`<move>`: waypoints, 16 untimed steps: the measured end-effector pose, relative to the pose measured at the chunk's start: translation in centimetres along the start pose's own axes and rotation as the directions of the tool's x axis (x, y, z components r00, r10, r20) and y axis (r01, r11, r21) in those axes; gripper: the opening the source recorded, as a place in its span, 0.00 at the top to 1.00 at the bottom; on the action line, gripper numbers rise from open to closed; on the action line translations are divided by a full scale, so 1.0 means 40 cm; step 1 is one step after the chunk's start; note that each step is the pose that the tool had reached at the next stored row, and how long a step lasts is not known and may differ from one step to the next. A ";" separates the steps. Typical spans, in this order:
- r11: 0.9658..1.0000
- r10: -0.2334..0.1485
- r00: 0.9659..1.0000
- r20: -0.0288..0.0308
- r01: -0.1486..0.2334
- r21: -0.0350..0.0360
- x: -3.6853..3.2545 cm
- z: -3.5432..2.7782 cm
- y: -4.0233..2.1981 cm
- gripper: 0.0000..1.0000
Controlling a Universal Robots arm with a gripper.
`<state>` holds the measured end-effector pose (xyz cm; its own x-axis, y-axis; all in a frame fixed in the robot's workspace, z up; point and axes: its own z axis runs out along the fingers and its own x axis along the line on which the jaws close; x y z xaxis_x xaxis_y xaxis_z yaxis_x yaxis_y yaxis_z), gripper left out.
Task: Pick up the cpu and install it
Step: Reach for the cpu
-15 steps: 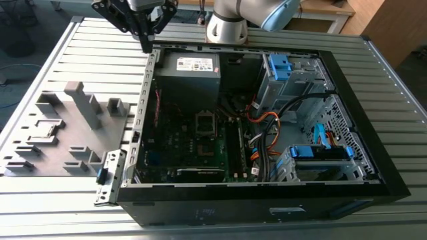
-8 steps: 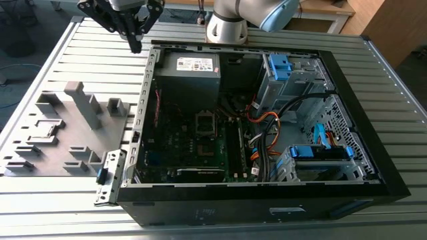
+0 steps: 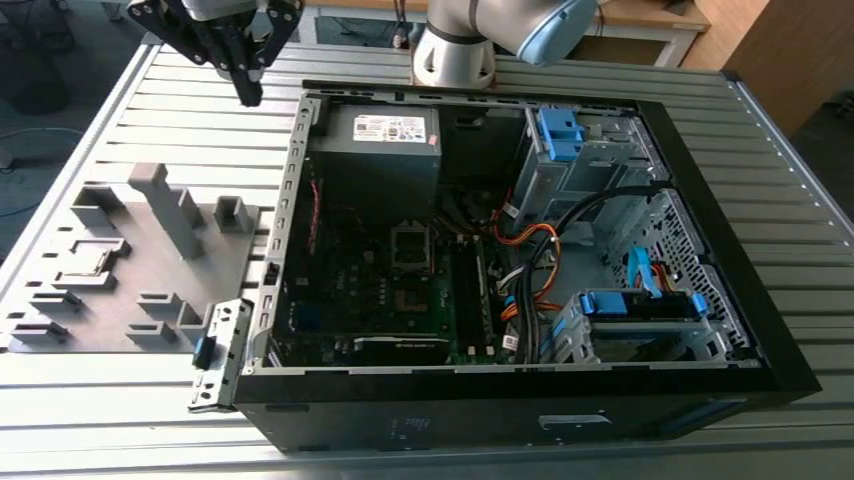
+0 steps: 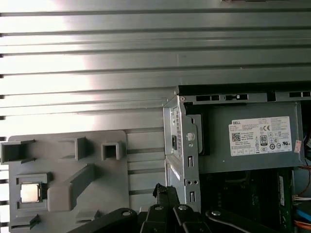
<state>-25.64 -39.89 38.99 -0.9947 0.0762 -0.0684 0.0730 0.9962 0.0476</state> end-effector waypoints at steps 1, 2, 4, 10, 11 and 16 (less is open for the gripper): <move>1.000 0.000 1.000 0.000 0.000 0.000 0.005 0.000 0.000 0.89; 1.000 0.000 1.000 0.001 0.000 0.000 0.010 0.000 -0.001 0.89; 1.000 0.000 1.000 0.001 0.000 0.000 0.020 -0.001 -0.001 0.89; 1.000 0.000 1.000 0.002 0.000 0.000 0.049 -0.001 -0.004 0.89; 1.000 0.000 1.000 0.002 0.000 0.000 0.052 -0.001 -0.004 0.89; 1.000 0.000 1.000 0.002 0.000 0.000 0.067 -0.002 -0.005 0.89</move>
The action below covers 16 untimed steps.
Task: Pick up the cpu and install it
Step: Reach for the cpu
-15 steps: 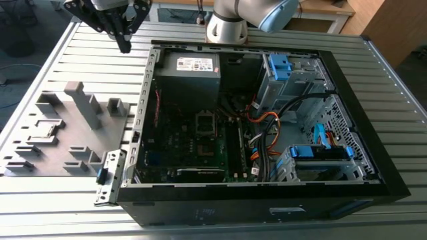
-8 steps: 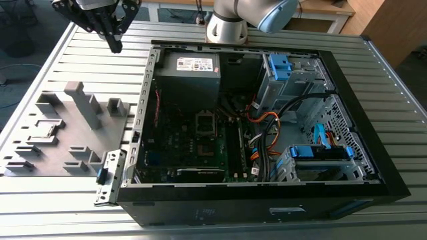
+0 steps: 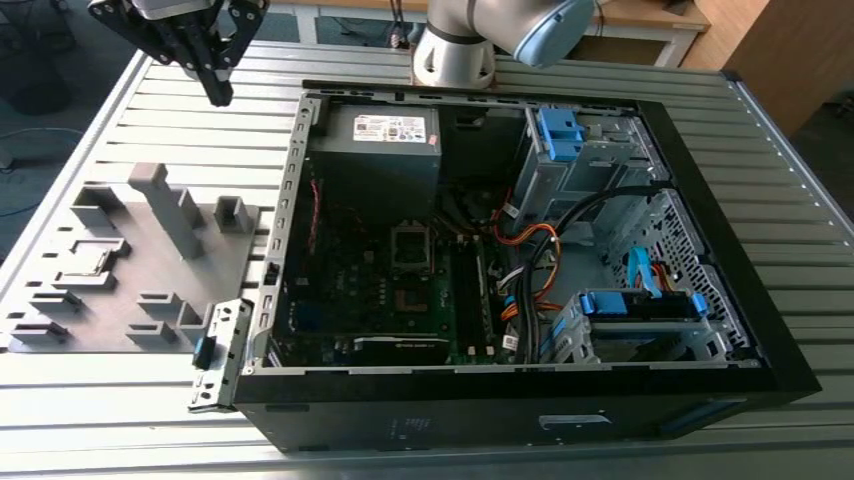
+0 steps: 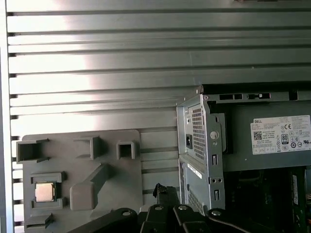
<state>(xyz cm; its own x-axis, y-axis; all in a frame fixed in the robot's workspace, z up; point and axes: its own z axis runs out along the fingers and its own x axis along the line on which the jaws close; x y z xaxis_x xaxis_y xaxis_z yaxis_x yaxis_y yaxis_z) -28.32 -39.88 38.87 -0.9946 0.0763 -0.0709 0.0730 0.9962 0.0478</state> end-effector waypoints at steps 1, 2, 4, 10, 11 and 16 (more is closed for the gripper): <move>1.000 0.000 1.000 0.000 0.000 0.000 0.002 0.000 0.000 0.89; 1.000 0.000 1.000 0.000 0.000 0.000 0.004 0.000 0.000 0.89; 1.000 0.000 1.000 0.000 0.000 0.000 0.009 0.000 -0.001 0.89; 1.000 0.000 1.000 0.000 0.000 0.000 0.025 -0.001 -0.002 0.89; 1.000 0.000 1.000 0.000 0.000 0.000 0.029 -0.001 -0.002 0.89; 1.000 0.000 1.000 0.000 0.000 0.000 0.052 -0.002 -0.004 0.89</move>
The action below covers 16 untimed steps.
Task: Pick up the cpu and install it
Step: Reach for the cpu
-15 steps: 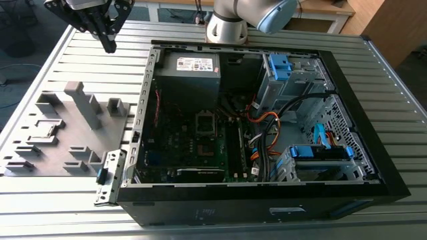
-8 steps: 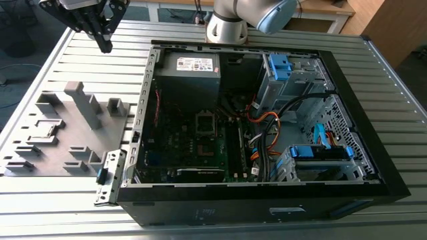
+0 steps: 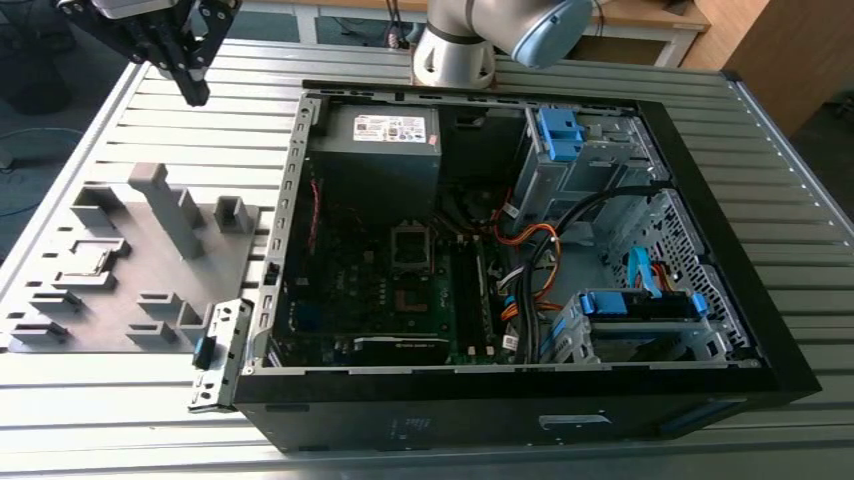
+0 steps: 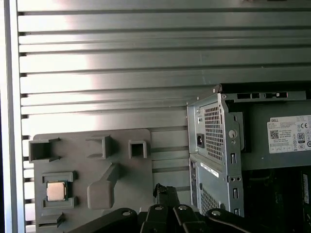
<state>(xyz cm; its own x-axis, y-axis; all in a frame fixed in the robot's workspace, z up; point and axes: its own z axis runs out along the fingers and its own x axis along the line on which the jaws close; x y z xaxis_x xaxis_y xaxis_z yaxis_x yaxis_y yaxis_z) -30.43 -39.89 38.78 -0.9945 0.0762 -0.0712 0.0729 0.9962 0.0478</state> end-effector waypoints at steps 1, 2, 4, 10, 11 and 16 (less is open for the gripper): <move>1.000 0.000 1.000 0.000 0.000 0.000 0.005 0.000 0.000 0.89; 1.000 0.000 1.000 0.000 0.000 0.000 0.009 0.000 -0.001 0.89; 1.000 0.000 1.000 0.000 0.000 0.000 0.015 0.000 -0.001 0.89; 1.000 0.000 1.000 0.000 0.000 0.000 0.015 0.000 -0.001 0.89; 1.000 0.000 1.000 0.000 0.000 0.000 0.015 -0.001 -0.001 0.89; 1.000 0.002 0.999 -0.040 -0.002 0.000 0.015 0.001 -0.001 0.89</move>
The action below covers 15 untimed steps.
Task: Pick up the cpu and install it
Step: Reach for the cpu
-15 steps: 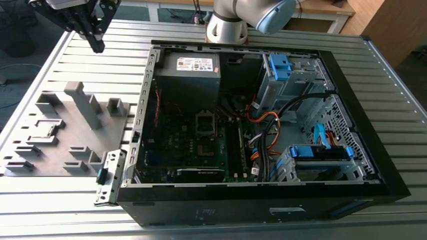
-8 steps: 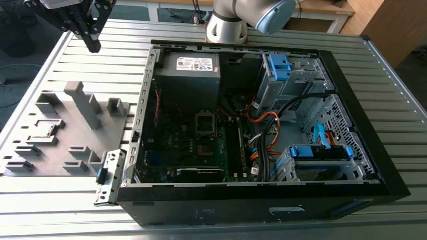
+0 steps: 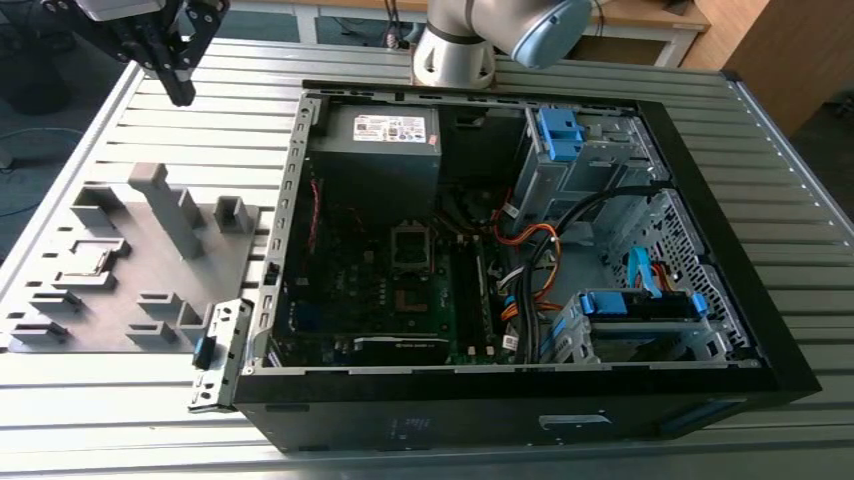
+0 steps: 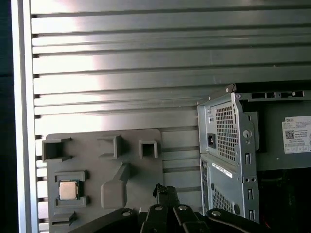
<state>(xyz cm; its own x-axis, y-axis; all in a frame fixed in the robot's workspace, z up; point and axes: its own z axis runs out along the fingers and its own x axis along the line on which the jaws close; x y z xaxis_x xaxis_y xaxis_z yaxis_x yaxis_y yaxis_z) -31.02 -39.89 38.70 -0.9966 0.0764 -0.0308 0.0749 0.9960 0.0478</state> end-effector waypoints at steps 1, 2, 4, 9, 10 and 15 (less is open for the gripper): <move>1.000 0.001 1.000 -0.015 -0.001 0.000 0.000 0.000 0.000 0.89; 1.000 0.001 1.000 -0.030 -0.001 0.000 0.000 0.001 0.000 0.89; 1.000 0.002 0.999 -0.044 -0.002 0.001 0.000 0.001 0.000 0.89; 1.000 0.002 0.999 -0.044 -0.002 0.001 0.000 0.001 0.000 0.89; 1.000 0.002 0.999 -0.044 -0.002 0.001 0.000 0.001 0.000 0.89; 1.000 0.002 0.999 -0.044 -0.002 0.001 0.015 0.002 -0.001 0.89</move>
<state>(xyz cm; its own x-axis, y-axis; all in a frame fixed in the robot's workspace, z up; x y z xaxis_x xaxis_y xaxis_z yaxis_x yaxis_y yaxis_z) -31.63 -39.89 38.62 -0.9970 0.0764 0.0134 0.0770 0.9959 0.0469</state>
